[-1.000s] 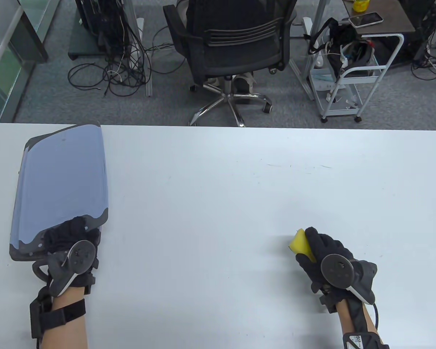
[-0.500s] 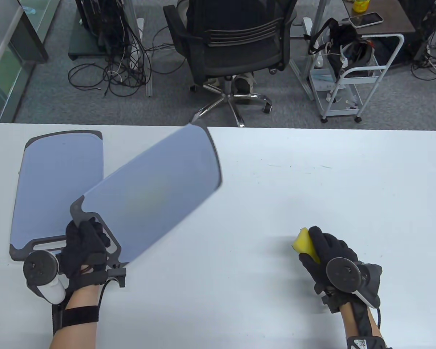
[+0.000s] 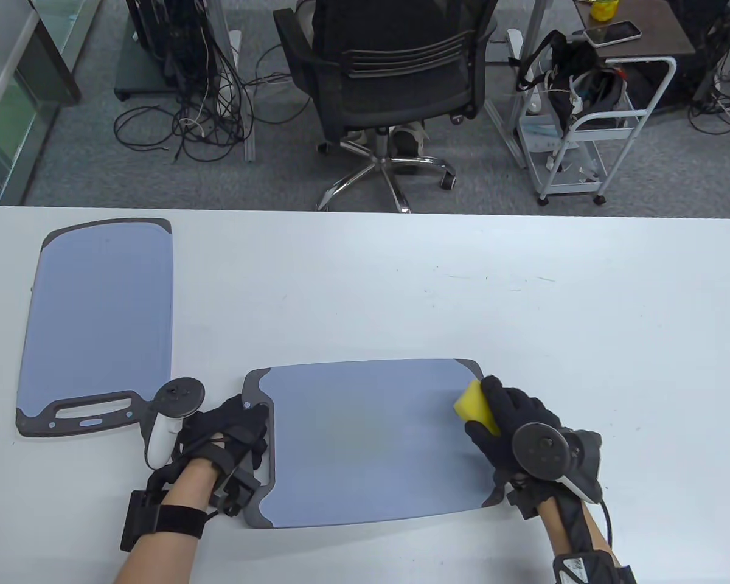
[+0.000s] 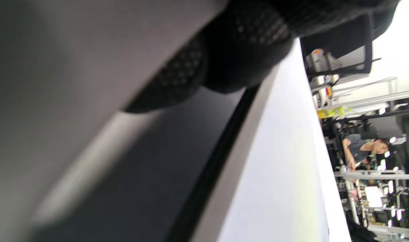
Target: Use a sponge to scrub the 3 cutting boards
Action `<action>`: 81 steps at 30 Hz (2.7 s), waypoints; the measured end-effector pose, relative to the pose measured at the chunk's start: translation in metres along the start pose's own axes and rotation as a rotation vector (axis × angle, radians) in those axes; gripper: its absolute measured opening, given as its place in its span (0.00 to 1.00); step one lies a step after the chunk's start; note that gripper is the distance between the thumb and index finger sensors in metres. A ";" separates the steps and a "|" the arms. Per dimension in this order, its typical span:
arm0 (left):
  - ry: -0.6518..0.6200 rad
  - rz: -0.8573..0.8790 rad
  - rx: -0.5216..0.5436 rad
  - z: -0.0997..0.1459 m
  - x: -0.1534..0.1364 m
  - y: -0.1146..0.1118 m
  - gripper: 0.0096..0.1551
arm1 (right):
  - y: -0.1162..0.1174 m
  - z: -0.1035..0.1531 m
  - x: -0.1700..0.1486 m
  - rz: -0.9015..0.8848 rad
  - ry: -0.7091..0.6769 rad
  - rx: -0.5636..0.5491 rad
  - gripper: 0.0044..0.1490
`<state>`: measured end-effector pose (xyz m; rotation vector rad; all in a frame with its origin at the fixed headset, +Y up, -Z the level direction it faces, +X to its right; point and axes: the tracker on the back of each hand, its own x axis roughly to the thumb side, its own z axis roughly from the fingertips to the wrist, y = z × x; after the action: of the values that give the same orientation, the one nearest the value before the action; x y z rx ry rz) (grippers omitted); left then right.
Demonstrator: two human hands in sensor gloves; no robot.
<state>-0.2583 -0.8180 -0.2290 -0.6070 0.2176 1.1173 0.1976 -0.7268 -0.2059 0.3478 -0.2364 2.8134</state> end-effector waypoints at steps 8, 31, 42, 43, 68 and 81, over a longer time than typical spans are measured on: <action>-0.017 -0.013 -0.014 -0.009 -0.001 -0.013 0.30 | 0.061 -0.072 0.111 0.158 -0.084 0.180 0.49; 0.017 0.088 -0.030 -0.004 -0.002 -0.020 0.29 | 0.034 -0.033 -0.061 0.306 0.574 0.232 0.44; 0.024 0.109 -0.030 -0.004 -0.002 -0.020 0.30 | 0.105 -0.054 0.233 0.289 -0.351 0.283 0.44; 0.027 0.120 -0.030 -0.003 -0.003 -0.019 0.30 | 0.106 -0.053 0.235 0.316 -0.329 0.270 0.44; 0.026 0.104 -0.032 -0.006 -0.001 -0.019 0.30 | 0.102 -0.022 0.239 0.293 -0.388 0.264 0.45; 0.029 0.085 -0.008 -0.005 -0.001 -0.020 0.30 | 0.028 0.034 -0.048 0.299 0.457 0.242 0.44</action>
<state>-0.2404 -0.8274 -0.2258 -0.6267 0.2664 1.1927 0.2404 -0.7727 -0.1897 -0.3103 0.1686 3.1192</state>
